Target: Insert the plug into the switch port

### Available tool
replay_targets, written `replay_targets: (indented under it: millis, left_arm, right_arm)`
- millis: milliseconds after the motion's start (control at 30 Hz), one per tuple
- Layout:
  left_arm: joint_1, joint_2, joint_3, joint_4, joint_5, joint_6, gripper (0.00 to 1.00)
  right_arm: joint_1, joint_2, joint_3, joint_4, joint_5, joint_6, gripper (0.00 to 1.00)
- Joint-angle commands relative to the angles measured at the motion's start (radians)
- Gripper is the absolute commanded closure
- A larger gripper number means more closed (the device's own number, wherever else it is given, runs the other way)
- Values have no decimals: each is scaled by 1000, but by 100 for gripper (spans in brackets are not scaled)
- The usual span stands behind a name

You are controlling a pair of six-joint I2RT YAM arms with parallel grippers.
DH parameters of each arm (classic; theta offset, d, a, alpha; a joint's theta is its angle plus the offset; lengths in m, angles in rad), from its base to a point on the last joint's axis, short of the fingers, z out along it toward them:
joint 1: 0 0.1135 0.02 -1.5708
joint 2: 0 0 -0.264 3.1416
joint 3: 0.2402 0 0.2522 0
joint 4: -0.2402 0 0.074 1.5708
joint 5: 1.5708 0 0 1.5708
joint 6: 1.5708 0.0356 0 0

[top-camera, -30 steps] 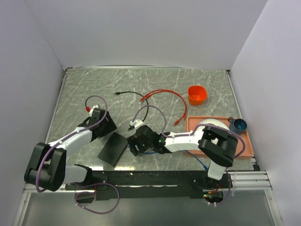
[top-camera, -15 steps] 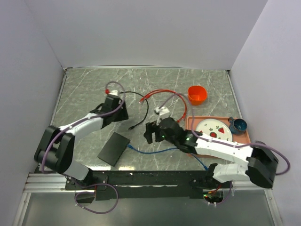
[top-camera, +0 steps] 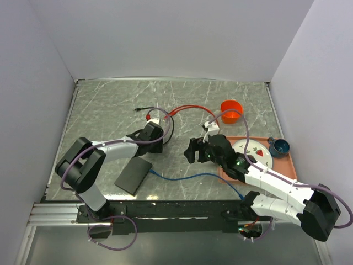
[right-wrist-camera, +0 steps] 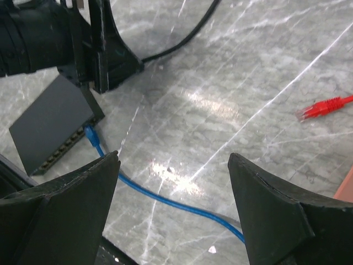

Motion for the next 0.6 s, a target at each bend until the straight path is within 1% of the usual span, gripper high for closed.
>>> replay_targets:
  millis: [0,67,100,133,167,200,233,367,433,567]
  left_arm:
    - [-26,26,-26,24,-62,-1,43]
    - [-36,44,4,-25,-78,-19,49]
    - [-40,52,15,-40,-91,-27,56]
    - [-46,72,25,-53,-115,-38,70]
    - [-51,86,44,-80,-126,-44,77]
    - [-52,103,55,-96,-138,-56,91]
    - [-63,133,63,-110,-154,-59,98]
    - [-77,135,107,-136,-143,-50,99]
    - [-77,89,133,-168,-141,-26,99]
    - [-77,-21,210,-211,-69,40,99]
  right_arm:
    - [-14,-10,-13,23,-38,7,12]
    - [-18,-5,-16,32,-43,10,13]
    - [-20,0,-16,36,-52,10,13]
    - [-21,1,-16,40,-57,12,13]
    - [-24,4,-14,41,-61,12,13]
    - [-26,3,-14,49,-63,9,13]
    - [-26,4,-13,55,-74,-6,13]
    - [-29,-12,-10,87,-129,-88,13]
    - [-27,-34,-14,92,-150,-140,13]
    - [-29,-86,-25,136,-184,-204,12]
